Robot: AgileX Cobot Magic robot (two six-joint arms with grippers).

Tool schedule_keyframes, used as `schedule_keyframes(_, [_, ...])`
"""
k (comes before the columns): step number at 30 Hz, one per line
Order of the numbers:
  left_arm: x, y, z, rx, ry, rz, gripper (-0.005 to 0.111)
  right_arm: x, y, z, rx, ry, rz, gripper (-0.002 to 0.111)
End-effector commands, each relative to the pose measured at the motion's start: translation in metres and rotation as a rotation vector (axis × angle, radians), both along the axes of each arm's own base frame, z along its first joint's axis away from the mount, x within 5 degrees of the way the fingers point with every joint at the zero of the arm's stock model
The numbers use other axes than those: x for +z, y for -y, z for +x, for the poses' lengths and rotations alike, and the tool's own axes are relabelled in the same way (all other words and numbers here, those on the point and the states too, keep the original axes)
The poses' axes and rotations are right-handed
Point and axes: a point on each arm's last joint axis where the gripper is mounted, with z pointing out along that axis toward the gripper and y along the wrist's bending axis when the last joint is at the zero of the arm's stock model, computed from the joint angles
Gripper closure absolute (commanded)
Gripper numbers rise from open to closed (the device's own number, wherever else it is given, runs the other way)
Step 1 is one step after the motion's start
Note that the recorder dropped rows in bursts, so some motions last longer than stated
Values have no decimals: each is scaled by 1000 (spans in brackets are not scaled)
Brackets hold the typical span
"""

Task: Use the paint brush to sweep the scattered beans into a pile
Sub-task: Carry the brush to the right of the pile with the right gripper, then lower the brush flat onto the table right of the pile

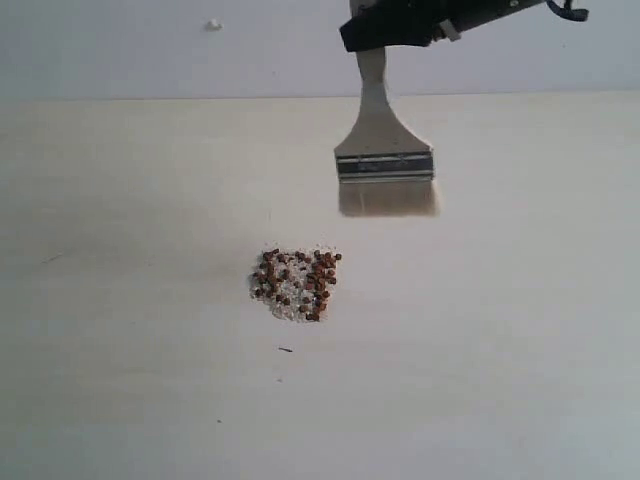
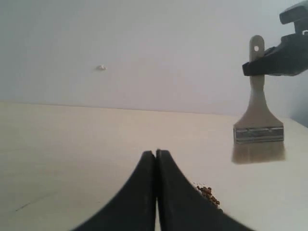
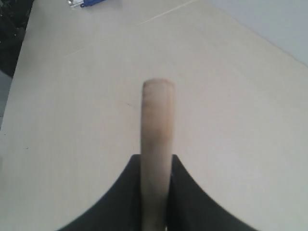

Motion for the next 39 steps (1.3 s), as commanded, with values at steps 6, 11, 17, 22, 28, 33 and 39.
schedule_keyframes(6, [-2, 0, 0, 3, 0, -1, 107, -24, 51, -59, -259, -99, -25, 108])
schedule_keyframes(11, [-2, 0, 0, 3, 0, -1, 107, -40, 63, -82, -349, -221, 54, 108])
schedule_keyframes(17, [-2, 0, 0, 3, 0, -1, 107, -56, 58, -100, -301, -336, 81, 108])
schedule_keyframes(22, [-2, 0, 0, 3, 0, -1, 107, -68, 60, -105, -340, -367, 56, 108])
schedule_keyframes(28, [-2, 0, 0, 3, 0, -1, 107, -71, 62, -102, -392, -358, 39, 108])
schedule_keyframes(33, [-2, 0, 0, 3, 0, -1, 107, -82, 62, -96, -414, -416, 73, 108])
schedule_keyframes(39, [-2, 0, 0, 3, 0, -1, 107, -123, 62, -86, -453, -578, 96, 108])
